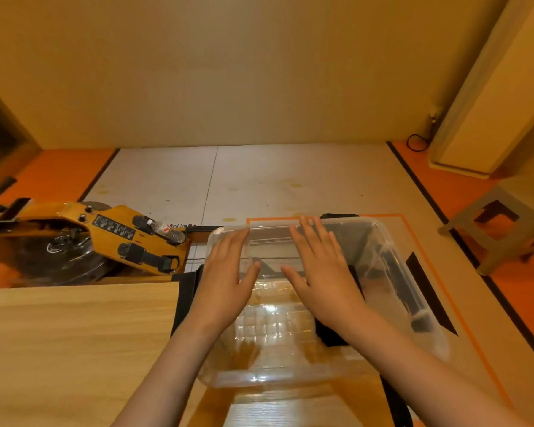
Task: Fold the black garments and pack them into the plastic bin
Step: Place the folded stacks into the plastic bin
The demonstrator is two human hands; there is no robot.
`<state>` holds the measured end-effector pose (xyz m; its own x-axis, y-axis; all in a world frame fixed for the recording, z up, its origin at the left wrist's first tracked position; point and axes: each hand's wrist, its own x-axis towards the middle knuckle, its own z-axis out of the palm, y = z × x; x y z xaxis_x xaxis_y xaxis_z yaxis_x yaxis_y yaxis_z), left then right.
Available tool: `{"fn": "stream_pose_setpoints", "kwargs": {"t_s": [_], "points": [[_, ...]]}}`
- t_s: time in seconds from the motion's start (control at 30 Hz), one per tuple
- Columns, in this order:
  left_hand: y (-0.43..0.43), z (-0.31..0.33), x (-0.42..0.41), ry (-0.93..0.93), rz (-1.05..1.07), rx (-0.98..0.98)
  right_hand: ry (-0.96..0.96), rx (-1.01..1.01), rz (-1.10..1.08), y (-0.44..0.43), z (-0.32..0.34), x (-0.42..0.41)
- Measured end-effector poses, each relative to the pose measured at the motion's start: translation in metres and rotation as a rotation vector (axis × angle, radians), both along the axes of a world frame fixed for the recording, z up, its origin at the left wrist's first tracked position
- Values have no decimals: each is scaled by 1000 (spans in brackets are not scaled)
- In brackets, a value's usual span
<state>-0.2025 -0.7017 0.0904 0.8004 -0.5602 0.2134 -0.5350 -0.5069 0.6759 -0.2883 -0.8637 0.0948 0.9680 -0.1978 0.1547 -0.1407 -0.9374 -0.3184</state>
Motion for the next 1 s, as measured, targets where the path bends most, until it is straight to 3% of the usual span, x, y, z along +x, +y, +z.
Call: {"fn": "stream_pose_setpoints", "kwargs": {"t_s": [0.13,0.3,0.57,0.77,0.87,1.0], "points": [[53,3,8,2,107,-100,-54,119,45,62,15,14],[127,-18,22,138,229,-113,-47,283,45,157,11,42],[219,-71,56,340,264,-53,59,387,-16,262,-53,90],[219,-122,74,548,233,-28,144,251,-229,263,-125,102],[197,-147,76,716,224,-45,230,436,-349,253,-149,98],[169,-168,74,873,242,-36,198,670,-405,253,-151,96]]}}
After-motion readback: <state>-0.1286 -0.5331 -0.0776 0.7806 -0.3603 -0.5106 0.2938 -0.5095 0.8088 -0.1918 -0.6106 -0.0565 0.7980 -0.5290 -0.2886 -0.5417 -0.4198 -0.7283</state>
